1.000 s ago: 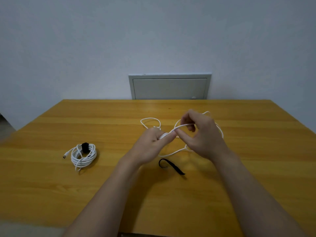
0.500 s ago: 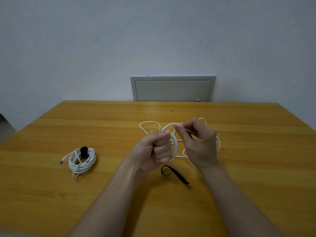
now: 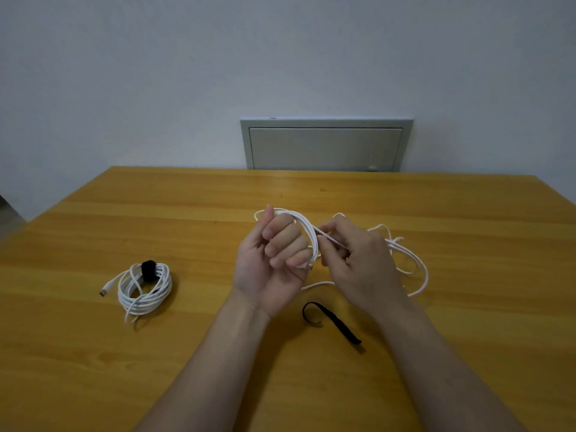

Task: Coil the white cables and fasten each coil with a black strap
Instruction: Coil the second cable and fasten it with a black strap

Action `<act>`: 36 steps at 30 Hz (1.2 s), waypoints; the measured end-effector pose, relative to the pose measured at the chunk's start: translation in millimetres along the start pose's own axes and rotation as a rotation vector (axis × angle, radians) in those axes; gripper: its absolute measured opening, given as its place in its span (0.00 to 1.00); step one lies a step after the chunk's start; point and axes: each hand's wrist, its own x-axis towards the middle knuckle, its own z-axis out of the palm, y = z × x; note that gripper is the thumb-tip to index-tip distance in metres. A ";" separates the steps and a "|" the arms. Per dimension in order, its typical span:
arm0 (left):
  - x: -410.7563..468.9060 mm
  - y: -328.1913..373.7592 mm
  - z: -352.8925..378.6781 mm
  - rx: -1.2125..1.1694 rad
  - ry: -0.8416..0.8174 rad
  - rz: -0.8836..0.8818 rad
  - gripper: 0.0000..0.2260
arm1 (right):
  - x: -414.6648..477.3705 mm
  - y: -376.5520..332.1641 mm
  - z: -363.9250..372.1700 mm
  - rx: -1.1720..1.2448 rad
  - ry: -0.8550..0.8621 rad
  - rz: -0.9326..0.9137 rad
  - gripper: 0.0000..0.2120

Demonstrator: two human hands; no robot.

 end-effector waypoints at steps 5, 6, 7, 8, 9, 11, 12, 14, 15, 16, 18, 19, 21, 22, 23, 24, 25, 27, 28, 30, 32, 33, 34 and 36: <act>0.5 -0.1 3.1 -0.018 0.198 0.197 0.19 | -0.4 -1.7 6.3 -0.108 0.029 0.008 0.02; 0.7 1.8 4.1 -0.006 0.243 0.258 0.19 | -0.6 -2.2 6.1 -0.140 0.054 0.015 0.01; 0.6 4.4 4.5 -0.003 0.272 0.318 0.19 | -0.9 -2.7 5.7 -0.165 0.076 0.031 0.02; 0.7 7.2 5.7 -0.014 0.287 0.363 0.20 | -1.1 -3.3 5.3 -0.179 0.094 0.046 0.03; 1.2 9.3 7.2 -0.025 0.297 0.392 0.21 | -1.1 -3.6 5.0 -0.184 0.105 0.050 0.04; 2.5 10.7 9.6 -0.014 0.326 0.420 0.22 | -1.4 -5.3 6.2 -0.189 0.102 0.020 0.06; 3.4 10.1 11.0 0.009 0.344 0.431 0.22 | -1.6 -6.4 7.6 -0.197 0.094 -0.002 0.07; 5.6 6.8 14.8 0.103 0.372 0.462 0.23 | -1.9 -8.5 10.0 -0.208 0.076 -0.030 0.11; 6.9 5.1 17.1 0.173 0.383 0.480 0.23 | -2.0 -9.2 10.8 -0.207 0.066 -0.030 0.13; 8.1 3.6 18.9 0.244 0.390 0.498 0.23 | -2.0 -9.4 11.9 -0.204 0.057 -0.028 0.15; 9.9 1.0 19.5 0.369 0.396 0.526 0.21 | -1.8 -9.2 13.2 -0.197 0.045 -0.030 0.16; 10.5 -0.3 19.3 0.429 0.394 0.537 0.20 | -1.7 -9.6 13.4 -0.193 0.039 -0.034 0.16; 10.9 -2.6 17.5 0.547 0.394 0.565 0.18 | -1.7 -11.2 12.5 -0.191 0.019 -0.033 0.16; 10.7 -2.9 16.9 0.590 0.399 0.580 0.17 | -2.1 -11.2 11.7 -0.190 0.010 -0.025 0.16; 10.7 -1.9 16.7 0.607 0.409 0.590 0.17 | -2.5 -10.5 10.4 -0.183 0.000 -0.010 0.14; 10.4 -0.1 16.9 0.600 0.419 0.594 0.17 | -2.9 -9.2 8.9 -0.167 -0.012 0.004 0.10; 10.0 2.2 16.5 0.582 0.426 0.595 0.17 | -3.1 -8.4 7.5 -0.148 -0.024 0.008 0.07; 9.2 5.2 15.7 0.576 0.436 0.597 0.17 | -3.0 -7.7 6.4 -0.122 -0.030 -0.019 0.05; 9.2 5.3 14.9 0.607 0.449 0.604 0.17 | -2.7 -7.9 6.4 -0.119 -0.021 -0.039 0.06; 10.4 2.3 12.8 0.762 0.481 0.628 0.19 | -1.8 -9.4 6.7 -0.120 0.001 -0.065 0.09; 10.9 -3.9 10.6 1.010 0.492 0.657 0.19 | -1.3 -10.0 7.0 -0.139 0.013 -0.079 0.13; 10.3 -7.3 8.8 1.146 0.496 0.673 0.18 | -1.1 -10.3 6.6 -0.155 0.016 -0.081 0.15; 9.3 -10.4 6.2 1.294 0.500 0.691 0.17 | -1.1 -10.4 6.1 -0.165 0.015 -0.075 0.17; 7.0 -13.7 0.9 1.589 0.485 0.722 0.15 | -1.2 -11.0 4.1 -0.158 -0.003 -0.044 0.16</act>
